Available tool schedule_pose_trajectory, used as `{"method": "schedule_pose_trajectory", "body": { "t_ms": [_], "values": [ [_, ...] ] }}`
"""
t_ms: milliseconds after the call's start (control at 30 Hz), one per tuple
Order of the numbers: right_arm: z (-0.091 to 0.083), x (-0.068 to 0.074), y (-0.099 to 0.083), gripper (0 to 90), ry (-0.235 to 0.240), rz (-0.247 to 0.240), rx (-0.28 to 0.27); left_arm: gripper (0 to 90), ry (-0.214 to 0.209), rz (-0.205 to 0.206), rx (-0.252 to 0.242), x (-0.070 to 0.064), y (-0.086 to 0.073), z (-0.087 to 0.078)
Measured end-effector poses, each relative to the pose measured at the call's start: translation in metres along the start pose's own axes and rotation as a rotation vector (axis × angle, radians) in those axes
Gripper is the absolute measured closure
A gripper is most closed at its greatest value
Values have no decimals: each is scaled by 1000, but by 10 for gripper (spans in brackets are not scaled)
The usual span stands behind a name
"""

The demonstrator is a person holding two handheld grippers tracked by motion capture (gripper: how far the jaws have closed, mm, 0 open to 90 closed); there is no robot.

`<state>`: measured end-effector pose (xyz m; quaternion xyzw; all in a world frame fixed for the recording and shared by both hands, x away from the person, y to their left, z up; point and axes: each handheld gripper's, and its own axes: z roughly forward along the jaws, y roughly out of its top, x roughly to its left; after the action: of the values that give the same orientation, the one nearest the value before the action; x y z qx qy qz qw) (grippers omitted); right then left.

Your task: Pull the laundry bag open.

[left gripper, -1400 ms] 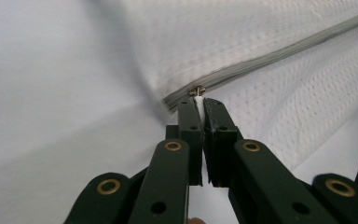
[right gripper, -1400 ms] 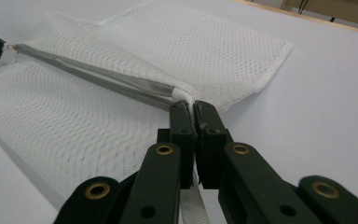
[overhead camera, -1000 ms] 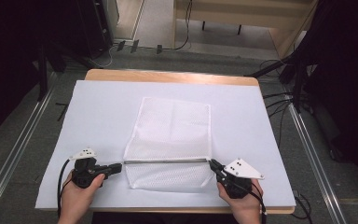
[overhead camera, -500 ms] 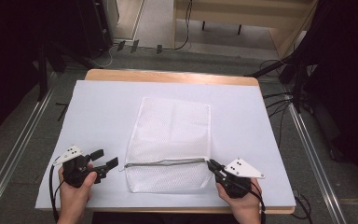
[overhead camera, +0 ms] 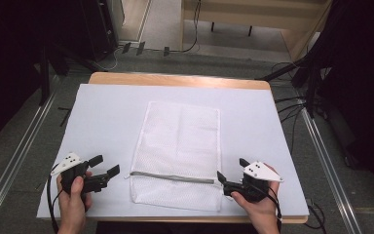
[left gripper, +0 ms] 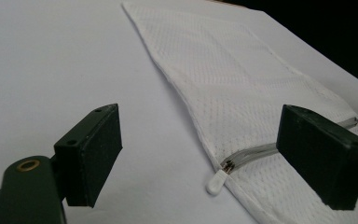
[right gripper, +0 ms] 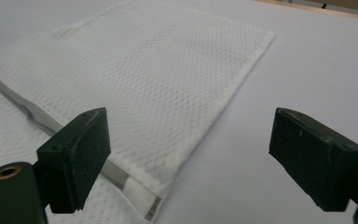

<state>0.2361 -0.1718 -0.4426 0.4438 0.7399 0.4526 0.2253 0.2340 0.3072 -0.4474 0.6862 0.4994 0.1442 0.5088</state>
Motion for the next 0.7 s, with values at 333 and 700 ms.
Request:
{"method": "schedule_pose_trajectory", "body": {
  "t_ms": [333, 700],
  "values": [
    [-8, -32, -1, 28, -29, 63, -11, 133, 35, 1, -6, 6, -1, -4],
    [-20, -69, -6, 28, -105, 115, -27, 130, 69, 6, -4, 15, -1, -8]
  ]
}}
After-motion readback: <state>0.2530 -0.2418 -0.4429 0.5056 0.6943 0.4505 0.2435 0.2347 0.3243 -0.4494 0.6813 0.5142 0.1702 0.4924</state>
